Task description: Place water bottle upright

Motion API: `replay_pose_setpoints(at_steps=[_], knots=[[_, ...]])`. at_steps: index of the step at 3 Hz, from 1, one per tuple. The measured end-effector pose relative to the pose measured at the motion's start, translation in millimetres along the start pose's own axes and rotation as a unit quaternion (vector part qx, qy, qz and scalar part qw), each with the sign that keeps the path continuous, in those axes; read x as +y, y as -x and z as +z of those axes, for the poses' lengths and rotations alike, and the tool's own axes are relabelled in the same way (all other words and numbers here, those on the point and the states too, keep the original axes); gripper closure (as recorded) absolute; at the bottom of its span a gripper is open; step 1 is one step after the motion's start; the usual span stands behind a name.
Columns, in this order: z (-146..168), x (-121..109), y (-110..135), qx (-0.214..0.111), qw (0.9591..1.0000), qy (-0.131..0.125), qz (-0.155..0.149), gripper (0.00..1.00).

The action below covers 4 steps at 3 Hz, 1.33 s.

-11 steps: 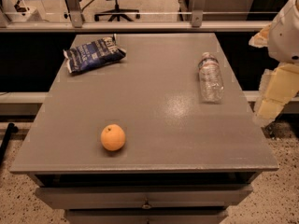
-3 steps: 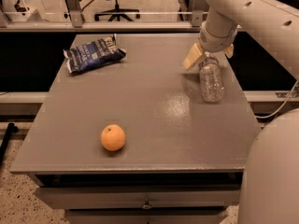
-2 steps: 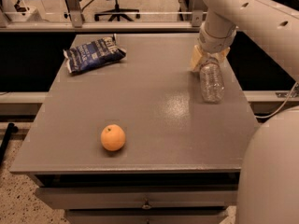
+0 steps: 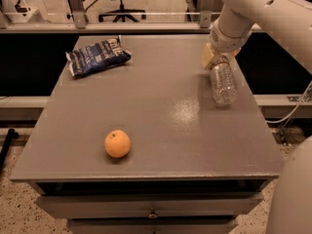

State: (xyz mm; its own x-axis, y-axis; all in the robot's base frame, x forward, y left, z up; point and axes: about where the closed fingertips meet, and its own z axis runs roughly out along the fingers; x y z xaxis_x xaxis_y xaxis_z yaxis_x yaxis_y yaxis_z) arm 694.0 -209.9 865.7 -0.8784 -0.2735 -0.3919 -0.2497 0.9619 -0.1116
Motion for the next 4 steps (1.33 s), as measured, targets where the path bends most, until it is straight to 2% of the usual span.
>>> replay_pose_setpoints(at_steps=[1,2,3,4], knots=[[-27.3,15.1,18.8,-0.091,0.9940,0.051,-0.035,1.00],[-60.3,34.7,45.7,-0.218,0.9652,0.131,-0.062,1.00],[-86.5,28.1,61.6,-0.331,0.9236,0.187,-0.049,1.00],[-101.0,2.1,57.7,-0.416,0.8823,0.219,-0.027,1.00]])
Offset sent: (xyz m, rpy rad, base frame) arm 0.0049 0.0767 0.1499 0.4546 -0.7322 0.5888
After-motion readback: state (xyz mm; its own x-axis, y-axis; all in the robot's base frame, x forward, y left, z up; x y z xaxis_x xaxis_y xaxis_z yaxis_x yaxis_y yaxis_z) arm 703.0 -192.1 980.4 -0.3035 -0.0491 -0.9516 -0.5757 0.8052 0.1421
